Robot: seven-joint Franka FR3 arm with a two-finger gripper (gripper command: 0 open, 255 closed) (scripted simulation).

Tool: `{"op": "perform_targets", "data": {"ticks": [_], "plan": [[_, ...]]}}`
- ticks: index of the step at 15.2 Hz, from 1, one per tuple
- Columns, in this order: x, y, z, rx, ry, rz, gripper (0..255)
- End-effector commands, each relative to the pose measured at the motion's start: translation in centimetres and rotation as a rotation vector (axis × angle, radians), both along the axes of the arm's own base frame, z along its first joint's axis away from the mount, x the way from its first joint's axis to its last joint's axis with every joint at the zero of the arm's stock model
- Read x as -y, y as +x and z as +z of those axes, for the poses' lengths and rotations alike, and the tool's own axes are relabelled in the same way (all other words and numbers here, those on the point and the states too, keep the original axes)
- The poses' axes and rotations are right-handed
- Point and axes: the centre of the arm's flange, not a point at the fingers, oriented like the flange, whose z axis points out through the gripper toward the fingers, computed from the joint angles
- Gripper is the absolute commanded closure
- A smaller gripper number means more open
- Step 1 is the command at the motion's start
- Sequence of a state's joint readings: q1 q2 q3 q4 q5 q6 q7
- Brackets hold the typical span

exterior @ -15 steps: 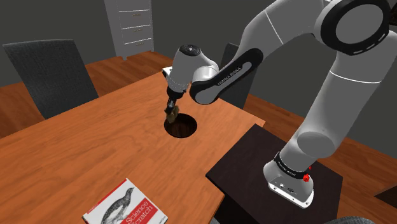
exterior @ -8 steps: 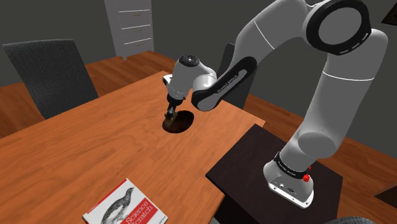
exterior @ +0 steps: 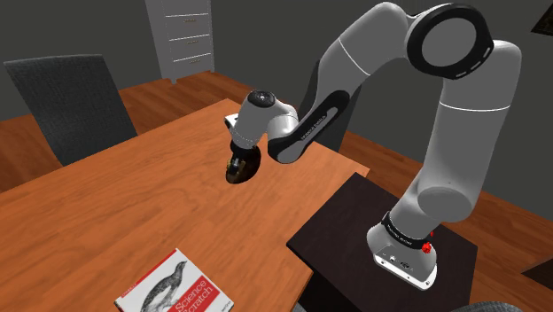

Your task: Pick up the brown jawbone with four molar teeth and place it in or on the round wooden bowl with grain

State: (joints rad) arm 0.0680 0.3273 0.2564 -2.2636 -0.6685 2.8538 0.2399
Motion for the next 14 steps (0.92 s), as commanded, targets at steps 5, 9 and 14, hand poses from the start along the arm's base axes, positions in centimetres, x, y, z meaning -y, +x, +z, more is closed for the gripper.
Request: {"op": "perform_targets", "data": {"ticks": [5, 9, 14], "plan": [[0.86, 0.03, -1.12, -0.015, -0.01, -0.012, 255], [0.86, -0.08, -1.16, -0.015, -0.01, -0.012, 0], [0.86, 0.03, -1.11, -0.015, -0.01, -0.012, 0]]}}
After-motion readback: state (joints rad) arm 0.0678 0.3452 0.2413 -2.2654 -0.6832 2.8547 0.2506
